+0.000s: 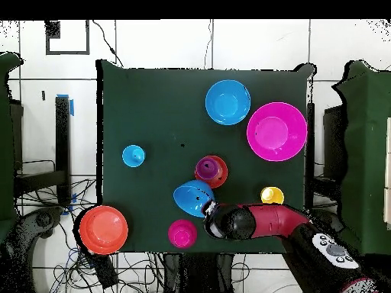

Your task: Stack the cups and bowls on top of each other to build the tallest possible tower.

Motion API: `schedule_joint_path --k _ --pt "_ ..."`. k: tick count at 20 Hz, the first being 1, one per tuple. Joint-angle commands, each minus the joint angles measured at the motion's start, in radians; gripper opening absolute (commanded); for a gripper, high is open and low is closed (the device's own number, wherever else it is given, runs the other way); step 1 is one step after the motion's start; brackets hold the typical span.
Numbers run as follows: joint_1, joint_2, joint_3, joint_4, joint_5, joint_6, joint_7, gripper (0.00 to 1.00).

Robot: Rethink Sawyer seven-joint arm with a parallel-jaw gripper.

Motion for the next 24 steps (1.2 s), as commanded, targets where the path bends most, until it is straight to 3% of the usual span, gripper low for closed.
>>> schedule_joint_path --k 1,9,14,17,20,21,24 --pt "0.037 0.029 -0.023 -0.117 -0.045 -0.042 -0.027 0.0" --pt "0.03 0.005 -0.008 -0.102 -0.021 -0.012 -0.04 0.0" --pt "0.035 0.027 -0.012 -0.129 -0.025 -0.014 -0.038 0.0" --pt "0.038 -0.007 0.005 -0.139 -0.033 -0.03 -0.048 0.0" --pt "-0.022 -0.128 0.099 -0.038 0.073 0.06 -0.092 0.0" --pt "-0.071 -0.187 0.168 0.035 0.152 0.093 -0.096 0.0" --pt "-0.167 -0.235 0.314 0.132 0.298 0.165 -0.107 0.0"
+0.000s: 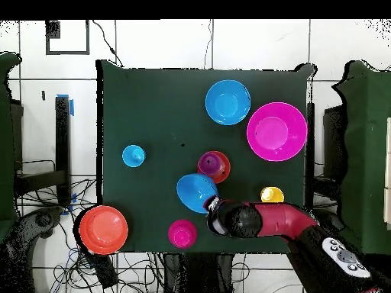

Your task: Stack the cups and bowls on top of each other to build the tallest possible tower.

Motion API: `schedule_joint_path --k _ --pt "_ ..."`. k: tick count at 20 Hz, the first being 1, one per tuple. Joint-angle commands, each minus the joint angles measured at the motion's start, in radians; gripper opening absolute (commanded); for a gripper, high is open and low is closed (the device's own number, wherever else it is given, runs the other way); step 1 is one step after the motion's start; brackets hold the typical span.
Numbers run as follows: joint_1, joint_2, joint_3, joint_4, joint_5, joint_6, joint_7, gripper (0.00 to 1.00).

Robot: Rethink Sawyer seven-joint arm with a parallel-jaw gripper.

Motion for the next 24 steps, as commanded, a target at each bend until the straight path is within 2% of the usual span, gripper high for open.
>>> schedule_joint_path --k 1,5,8,10,12,16,19,24 --pt "-0.119 -0.203 0.272 0.128 0.253 0.165 -0.108 0.0" --pt "-0.183 -0.302 0.425 0.206 0.388 0.188 -0.106 0.0" --pt "-0.227 -0.359 0.525 0.207 0.463 0.222 -0.131 0.0" --pt "-0.262 -0.383 0.59 0.175 0.513 0.298 -0.172 0.0" --pt "-0.284 -0.388 0.622 0.157 0.54 0.354 -0.19 0.0" --pt "-0.33 -0.371 0.695 0.19 0.594 0.378 -0.165 0.0" --pt "-0.301 -0.292 0.639 0.157 0.503 0.32 -0.181 0.0" --pt "-0.28 -0.225 0.595 0.085 0.412 0.309 -0.224 0.0"
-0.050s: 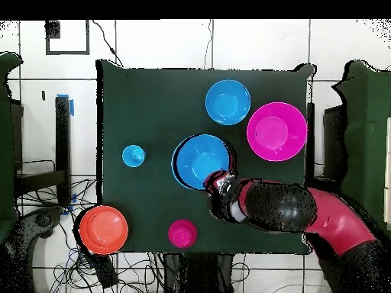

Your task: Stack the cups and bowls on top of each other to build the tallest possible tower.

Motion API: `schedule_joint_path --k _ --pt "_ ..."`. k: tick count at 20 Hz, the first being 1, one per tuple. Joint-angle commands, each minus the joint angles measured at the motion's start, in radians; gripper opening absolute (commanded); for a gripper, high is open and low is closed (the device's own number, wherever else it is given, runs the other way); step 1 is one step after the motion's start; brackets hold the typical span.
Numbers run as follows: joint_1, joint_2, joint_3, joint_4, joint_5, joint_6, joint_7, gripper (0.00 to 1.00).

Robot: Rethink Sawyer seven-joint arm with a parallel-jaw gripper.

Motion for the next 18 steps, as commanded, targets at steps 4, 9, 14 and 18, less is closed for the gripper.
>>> schedule_joint_path --k 4,9,14,18 --pt "0.056 0.179 0.009 -0.046 -0.143 -0.019 -0.226 0.0" --pt "0.112 0.264 -0.143 -0.113 -0.371 -0.053 -0.214 0.0" --pt "0.152 0.23 -0.226 -0.221 -0.616 -0.014 -0.184 0.0" --pt "0.103 0.322 -0.152 -0.254 -0.662 -0.127 -0.245 0.0"
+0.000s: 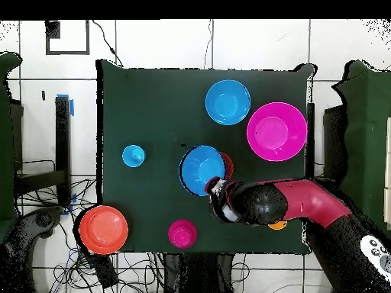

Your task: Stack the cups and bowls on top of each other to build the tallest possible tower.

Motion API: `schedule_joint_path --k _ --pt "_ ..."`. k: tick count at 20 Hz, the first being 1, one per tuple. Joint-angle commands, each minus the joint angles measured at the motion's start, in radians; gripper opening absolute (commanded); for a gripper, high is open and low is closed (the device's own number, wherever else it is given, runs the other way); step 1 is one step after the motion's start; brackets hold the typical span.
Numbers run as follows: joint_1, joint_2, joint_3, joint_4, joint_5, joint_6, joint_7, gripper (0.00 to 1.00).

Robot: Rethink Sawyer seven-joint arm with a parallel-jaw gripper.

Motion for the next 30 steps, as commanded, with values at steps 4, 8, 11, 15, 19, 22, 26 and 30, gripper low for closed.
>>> schedule_joint_path --k 4,8,11,15,19,22,26,30 --pt "-0.055 0.197 0.051 -0.1 -0.163 -0.172 -0.266 0.0" --pt "-0.106 0.206 0.106 -0.082 -0.128 -0.126 -0.3 0.0" --pt "-0.131 0.214 0.128 -0.07 -0.112 -0.093 -0.306 0.0" --pt "-0.147 0.281 0.131 -0.034 -0.089 -0.056 -0.285 0.0" --pt "-0.162 0.268 0.108 0.024 -0.083 0.0 -0.26 0.0" --pt "-0.172 0.191 0.066 0.067 -0.057 0.13 -0.245 0.0" --pt "-0.188 0.203 0.039 0.084 -0.045 0.227 -0.257 0.0" --pt "-0.203 0.243 0.026 0.088 -0.069 0.238 -0.248 0.0"
